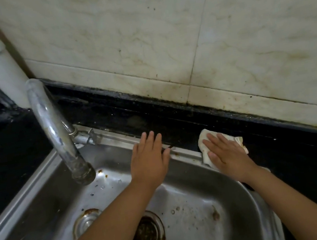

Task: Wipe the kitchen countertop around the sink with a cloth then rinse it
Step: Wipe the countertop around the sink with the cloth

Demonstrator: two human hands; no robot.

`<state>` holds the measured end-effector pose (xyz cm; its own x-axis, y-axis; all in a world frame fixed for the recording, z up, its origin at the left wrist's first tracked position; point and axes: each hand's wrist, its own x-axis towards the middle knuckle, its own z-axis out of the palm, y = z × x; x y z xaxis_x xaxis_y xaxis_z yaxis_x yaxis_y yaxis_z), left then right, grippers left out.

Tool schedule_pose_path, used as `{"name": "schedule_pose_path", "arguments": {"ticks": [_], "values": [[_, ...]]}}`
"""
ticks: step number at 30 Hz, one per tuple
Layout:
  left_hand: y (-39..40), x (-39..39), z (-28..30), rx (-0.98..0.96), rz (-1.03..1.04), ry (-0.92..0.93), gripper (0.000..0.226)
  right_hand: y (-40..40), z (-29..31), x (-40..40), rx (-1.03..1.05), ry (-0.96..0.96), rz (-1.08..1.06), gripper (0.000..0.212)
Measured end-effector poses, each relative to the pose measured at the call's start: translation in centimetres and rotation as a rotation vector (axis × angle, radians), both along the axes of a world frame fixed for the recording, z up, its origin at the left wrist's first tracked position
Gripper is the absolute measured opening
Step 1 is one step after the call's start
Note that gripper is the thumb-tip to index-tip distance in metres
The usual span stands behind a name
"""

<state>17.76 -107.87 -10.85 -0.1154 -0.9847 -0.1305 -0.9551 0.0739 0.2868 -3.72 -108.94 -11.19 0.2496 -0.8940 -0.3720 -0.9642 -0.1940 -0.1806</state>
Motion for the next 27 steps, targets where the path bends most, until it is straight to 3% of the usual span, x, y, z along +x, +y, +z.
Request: {"name": "schedule_pose_path", "arguments": {"ticks": [5,13,21,27], "values": [[0.2,0.5,-0.3,0.062,-0.100,-0.074,0.054,-2.2,0.5,1.6,0.014,0.017,0.090,0.049],[-0.2,3.6,-1.5,0.072,0.118,-0.110,0.062,-7.9,1.0,9.8,0.098,-0.070,0.321,0.047],[-0.6,4.7,-1.7,0.079,0.077,-0.135,0.063,-12.9,0.8,18.0,0.093,0.005,0.540,0.048],[-0.2,5.6,-2.5,0.053,0.061,-0.127,0.061,-10.8,0.2,12.4,0.056,0.055,0.550,0.049]]}}
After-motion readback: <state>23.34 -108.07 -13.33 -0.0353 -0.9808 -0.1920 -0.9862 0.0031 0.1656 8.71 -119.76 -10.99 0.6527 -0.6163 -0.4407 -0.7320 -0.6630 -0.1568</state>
